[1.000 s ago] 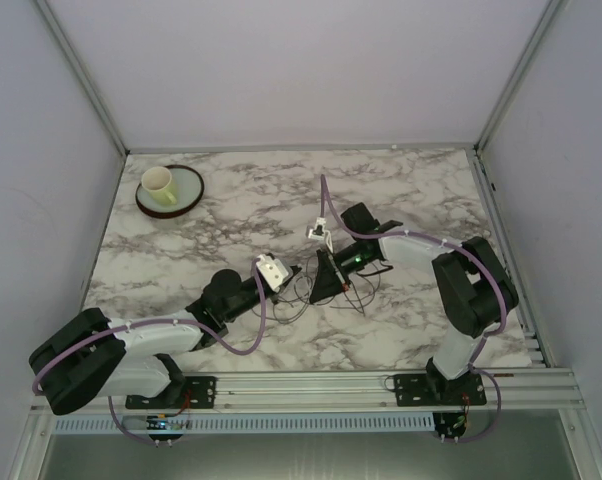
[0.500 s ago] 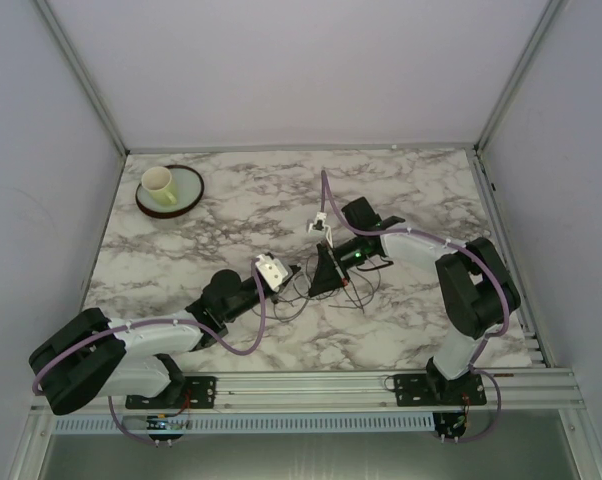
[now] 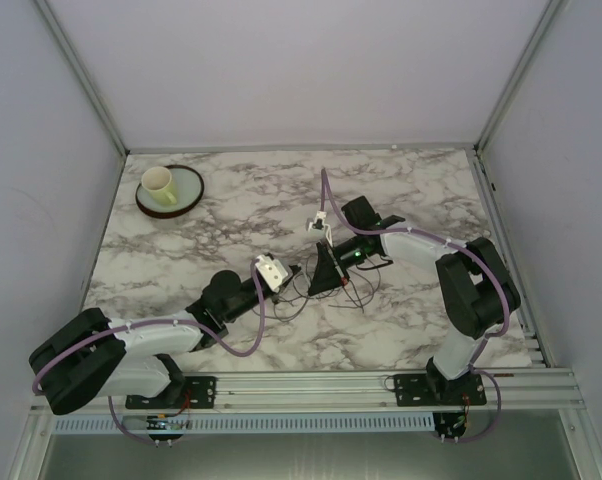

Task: Zip-tie the wires
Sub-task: Tie the cable at the center of the board.

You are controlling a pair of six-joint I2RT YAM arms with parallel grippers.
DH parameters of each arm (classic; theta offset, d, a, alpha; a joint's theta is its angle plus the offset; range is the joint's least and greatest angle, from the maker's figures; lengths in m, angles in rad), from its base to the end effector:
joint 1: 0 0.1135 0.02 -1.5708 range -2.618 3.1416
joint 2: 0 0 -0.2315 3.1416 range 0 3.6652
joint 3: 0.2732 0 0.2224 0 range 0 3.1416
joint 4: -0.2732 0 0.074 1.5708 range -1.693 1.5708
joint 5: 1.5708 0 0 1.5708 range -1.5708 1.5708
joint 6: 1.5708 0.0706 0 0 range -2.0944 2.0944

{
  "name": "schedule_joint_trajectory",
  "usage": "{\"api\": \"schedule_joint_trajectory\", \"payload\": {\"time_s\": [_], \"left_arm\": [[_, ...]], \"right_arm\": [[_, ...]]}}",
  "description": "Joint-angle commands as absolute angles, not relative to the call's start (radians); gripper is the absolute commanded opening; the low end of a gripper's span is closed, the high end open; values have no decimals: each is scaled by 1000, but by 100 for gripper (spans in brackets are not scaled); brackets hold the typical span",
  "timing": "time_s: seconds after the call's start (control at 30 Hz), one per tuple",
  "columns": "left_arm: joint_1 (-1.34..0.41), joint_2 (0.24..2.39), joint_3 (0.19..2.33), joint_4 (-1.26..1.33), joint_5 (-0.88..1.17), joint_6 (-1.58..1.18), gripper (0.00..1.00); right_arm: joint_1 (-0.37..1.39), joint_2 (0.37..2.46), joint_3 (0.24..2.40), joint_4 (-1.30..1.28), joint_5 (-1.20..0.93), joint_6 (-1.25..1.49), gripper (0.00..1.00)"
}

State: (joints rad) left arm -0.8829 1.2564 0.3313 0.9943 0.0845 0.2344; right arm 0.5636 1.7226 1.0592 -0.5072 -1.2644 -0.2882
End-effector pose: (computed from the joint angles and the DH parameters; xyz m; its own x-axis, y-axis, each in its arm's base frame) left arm 0.1663 -0.2118 0.2087 0.2339 0.0799 -0.9690 0.7906 0.5645 0.2374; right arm 0.2158 0.2160 0.1700 -0.6114 -0.4878 -0.6231 -0.6768 -0.0856 0.7311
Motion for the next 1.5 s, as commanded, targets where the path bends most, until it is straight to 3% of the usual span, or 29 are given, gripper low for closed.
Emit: {"api": "schedule_joint_trajectory", "payload": {"time_s": [0.0, 1.47], "left_arm": [[-892, 1257, 326, 1060, 86, 236, 0], [-989, 1312, 355, 980, 8, 375, 0]], "right_arm": [[554, 1716, 1095, -497, -1278, -314, 0], [549, 1742, 1160, -497, -1263, -194, 0]]}}
